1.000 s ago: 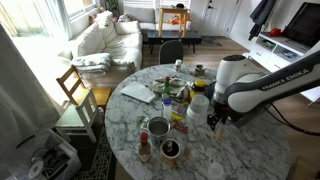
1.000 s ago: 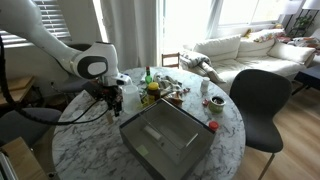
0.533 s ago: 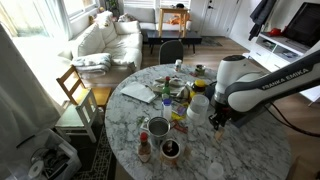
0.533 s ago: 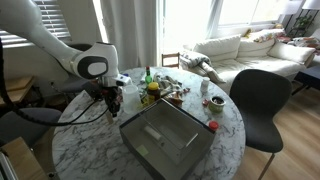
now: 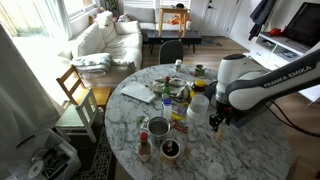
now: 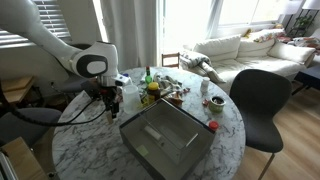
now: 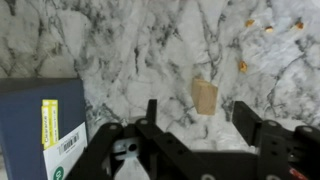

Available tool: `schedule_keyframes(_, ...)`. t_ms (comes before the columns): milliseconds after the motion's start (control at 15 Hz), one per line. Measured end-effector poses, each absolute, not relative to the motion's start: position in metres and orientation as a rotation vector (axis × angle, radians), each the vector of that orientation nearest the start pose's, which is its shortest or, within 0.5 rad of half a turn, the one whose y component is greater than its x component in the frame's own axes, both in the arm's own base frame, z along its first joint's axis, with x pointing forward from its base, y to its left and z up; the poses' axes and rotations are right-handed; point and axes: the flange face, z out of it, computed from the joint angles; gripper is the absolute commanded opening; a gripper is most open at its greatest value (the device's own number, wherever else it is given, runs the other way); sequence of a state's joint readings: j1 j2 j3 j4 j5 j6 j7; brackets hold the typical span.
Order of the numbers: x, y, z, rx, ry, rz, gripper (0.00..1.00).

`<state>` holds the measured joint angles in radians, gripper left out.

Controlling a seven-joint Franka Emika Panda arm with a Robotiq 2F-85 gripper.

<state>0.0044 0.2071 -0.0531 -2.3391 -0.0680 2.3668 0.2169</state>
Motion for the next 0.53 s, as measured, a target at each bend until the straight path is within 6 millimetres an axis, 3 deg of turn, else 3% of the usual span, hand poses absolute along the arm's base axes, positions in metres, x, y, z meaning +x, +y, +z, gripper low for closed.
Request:
schedule_keyframes(133, 0.4953, -0.0256, 0.2366, -3.18, 0.341, 0.282, 0.62)
schedule_keyframes(400, 0.4951, -0.0254, 0.2398, -3.18, 0.339, 0.281, 0.3)
schedule_keyframes(467, 0.4947, -0.0252, 0.2393, -3.178, 0.337, 0.287, 0.7)
schedule_keyframes(533, 0.4941, -0.0249, 0.2386, -3.176, 0.337, 0.295, 0.69)
